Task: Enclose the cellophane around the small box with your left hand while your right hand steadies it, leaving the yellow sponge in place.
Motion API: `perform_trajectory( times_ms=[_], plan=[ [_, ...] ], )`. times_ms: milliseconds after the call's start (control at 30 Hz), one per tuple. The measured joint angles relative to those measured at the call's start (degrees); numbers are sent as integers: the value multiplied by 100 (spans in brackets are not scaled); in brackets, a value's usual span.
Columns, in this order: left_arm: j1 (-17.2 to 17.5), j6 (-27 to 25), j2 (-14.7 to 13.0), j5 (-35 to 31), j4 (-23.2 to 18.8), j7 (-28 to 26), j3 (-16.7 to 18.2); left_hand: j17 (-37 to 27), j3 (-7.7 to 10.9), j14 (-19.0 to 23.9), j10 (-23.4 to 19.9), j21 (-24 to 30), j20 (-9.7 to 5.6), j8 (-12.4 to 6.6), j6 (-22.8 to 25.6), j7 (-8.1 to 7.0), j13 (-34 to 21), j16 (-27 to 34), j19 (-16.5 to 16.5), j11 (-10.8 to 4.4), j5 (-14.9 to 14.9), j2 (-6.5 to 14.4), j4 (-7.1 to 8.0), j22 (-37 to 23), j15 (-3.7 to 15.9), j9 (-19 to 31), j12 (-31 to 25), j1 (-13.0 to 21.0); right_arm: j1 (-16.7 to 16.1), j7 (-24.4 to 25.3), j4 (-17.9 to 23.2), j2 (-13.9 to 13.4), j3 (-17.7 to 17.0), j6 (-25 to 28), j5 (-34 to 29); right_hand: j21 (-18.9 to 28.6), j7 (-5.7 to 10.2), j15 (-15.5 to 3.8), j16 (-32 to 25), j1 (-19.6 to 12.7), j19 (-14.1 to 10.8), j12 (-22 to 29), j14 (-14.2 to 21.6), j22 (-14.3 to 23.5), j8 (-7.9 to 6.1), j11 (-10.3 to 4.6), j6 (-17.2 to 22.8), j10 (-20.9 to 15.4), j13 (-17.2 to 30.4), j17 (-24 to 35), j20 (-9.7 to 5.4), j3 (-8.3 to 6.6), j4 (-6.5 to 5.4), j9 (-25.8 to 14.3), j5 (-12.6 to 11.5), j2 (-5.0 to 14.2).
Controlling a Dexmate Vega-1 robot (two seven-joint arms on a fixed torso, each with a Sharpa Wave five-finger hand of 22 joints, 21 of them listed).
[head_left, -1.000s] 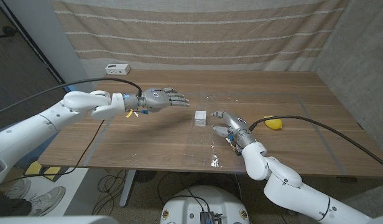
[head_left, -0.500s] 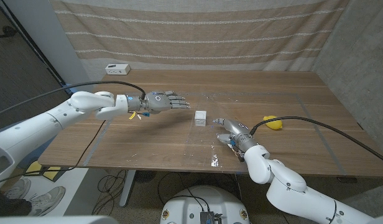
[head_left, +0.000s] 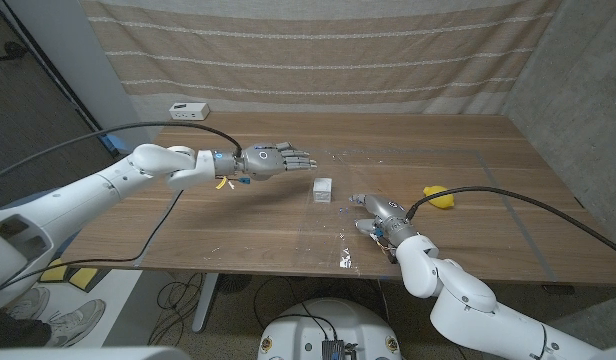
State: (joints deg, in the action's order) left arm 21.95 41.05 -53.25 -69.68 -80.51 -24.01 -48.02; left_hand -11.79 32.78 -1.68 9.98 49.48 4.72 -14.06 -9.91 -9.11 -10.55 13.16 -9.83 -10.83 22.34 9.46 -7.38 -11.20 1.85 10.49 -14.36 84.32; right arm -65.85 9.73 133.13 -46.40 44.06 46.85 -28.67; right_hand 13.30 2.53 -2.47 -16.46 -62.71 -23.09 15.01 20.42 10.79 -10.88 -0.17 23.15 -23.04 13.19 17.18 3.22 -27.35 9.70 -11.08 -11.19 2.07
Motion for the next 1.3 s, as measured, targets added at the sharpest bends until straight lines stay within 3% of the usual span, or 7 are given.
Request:
perform_trajectory(
  times_ms=[233,533,633,933,1100,1233,1300],
  plan=[
    [-403,634,277,523,505,235,-216,75,19,791,-1937,393,133,-375,1963,-304,0,66,299,-117,0,15,-271,56,20,5,-515,-207,-101,182,41,-53,-152,-119,242,26,-58,11,0,194,-119,26,108,0,-17,29,59,-29,0,35,17,39,-87,16,1,-86],
    [-702,1104,557,916,939,796,-416,71,227,748,-2505,605,184,-341,2653,-328,16,-25,141,-157,-78,126,-300,38,21,-11,-492,139,-262,431,210,-171,-238,-168,319,25,-55,1,0,194,-149,47,180,0,-17,50,47,-51,-1,53,-14,28,-92,16,1,-86],
    [-766,1225,627,979,1029,951,-468,71,237,748,-2597,640,206,-335,2779,-320,16,-25,119,-165,-96,111,-303,38,21,-11,-492,194,-352,528,301,-249,-274,-189,304,25,-52,1,18,194,-145,16,180,0,71,39,-295,55,-1,75,-13,-52,-43,5,1,-86],
    [-916,1380,794,1042,1210,1279,-596,71,253,748,-2590,722,214,-123,2673,-336,16,-74,50,-167,-138,80,-288,38,21,-9,-399,286,-440,351,696,-634,-274,-54,268,-166,-108,95,347,313,563,-233,-514,0,73,-11,-1398,1058,91,223,157,-401,-33,-27,-92,-150],
    [-964,1382,863,1070,1245,1441,-663,44,258,718,-2414,797,215,60,2478,-329,22,-90,50,-156,-159,80,-282,39,51,-18,-236,285,-357,-286,986,-911,-104,385,209,-187,117,227,467,601,959,-304,-978,26,73,-145,-2033,1640,133,312,247,-421,-54,-26,-65,-386],
    [-973,1377,894,1078,1254,1525,-693,44,258,687,-2345,840,215,126,2407,-335,29,-90,50,-148,-159,80,-282,39,20,-26,-173,331,-211,-716,1189,-1140,106,624,121,-187,785,346,523,830,1317,-383,-1470,29,73,-214,-2685,2295,145,387,273,-448,-78,-54,40,-540],
    [-984,1377,910,1078,1266,1540,-710,44,258,687,-2334,841,215,155,2398,-326,29,-90,50,-160,-159,80,-282,39,20,-26,-150,331,-131,-914,1261,-1220,206,723,49,-209,934,400,550,917,1575,-422,-1744,51,73,-178,-2999,2708,160,421,300,-480,-65,-78,39,-568]
  ],
)
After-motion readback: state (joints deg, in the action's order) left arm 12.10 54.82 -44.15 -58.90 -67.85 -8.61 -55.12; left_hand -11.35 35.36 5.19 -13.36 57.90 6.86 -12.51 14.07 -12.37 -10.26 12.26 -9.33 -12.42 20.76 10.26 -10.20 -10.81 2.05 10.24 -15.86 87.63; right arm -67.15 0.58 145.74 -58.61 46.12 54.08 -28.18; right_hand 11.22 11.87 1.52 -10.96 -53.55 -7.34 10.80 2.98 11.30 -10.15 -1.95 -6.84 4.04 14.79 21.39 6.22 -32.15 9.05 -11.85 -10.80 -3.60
